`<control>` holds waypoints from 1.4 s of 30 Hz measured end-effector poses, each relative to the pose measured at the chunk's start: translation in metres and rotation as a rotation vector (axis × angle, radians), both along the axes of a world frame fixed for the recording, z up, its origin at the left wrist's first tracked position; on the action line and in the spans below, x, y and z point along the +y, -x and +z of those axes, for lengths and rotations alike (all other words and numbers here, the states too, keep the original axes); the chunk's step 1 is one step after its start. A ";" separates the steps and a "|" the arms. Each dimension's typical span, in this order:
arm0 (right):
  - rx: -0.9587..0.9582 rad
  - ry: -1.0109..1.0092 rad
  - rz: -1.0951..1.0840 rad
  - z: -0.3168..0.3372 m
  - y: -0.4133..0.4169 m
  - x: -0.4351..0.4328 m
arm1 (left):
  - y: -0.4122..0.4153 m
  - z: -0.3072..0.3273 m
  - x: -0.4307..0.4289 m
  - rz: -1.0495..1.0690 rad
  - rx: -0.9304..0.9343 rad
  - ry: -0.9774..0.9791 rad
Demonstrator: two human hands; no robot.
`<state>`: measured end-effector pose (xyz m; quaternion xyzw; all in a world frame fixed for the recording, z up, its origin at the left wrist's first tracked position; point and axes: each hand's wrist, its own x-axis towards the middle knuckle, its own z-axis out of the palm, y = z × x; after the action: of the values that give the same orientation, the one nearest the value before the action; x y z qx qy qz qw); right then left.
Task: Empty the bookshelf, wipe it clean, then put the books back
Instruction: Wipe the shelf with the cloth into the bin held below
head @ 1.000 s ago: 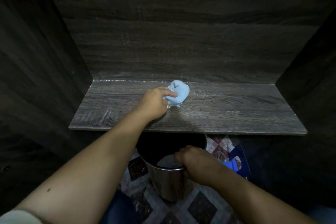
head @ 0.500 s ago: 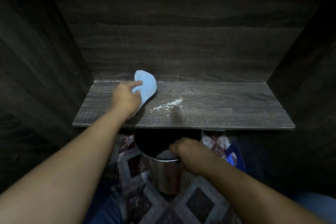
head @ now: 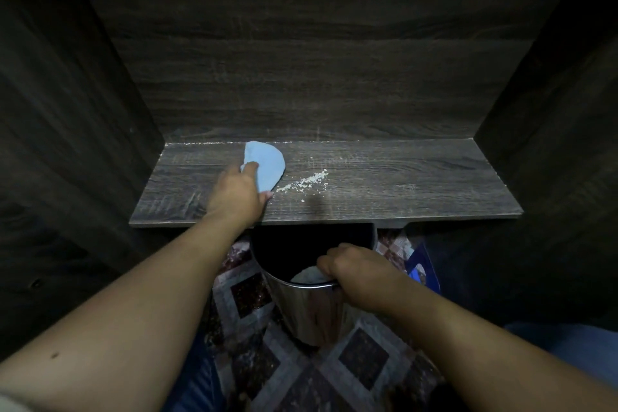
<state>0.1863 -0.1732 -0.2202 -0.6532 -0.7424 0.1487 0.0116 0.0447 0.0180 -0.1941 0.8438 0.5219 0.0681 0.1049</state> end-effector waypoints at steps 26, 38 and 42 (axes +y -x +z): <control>0.019 -0.019 -0.007 -0.001 0.000 -0.002 | 0.006 -0.008 0.022 0.035 -0.076 -0.007; -0.012 -0.021 0.009 0.001 0.004 -0.003 | 0.003 0.004 0.020 0.039 -0.056 0.063; -0.041 -0.018 0.024 0.004 0.008 -0.004 | 0.007 0.006 0.020 0.005 -0.066 0.063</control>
<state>0.1782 -0.1769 -0.2163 -0.6472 -0.7514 0.1288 0.0004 0.0375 0.0380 -0.1878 0.8359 0.5223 0.0798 0.1486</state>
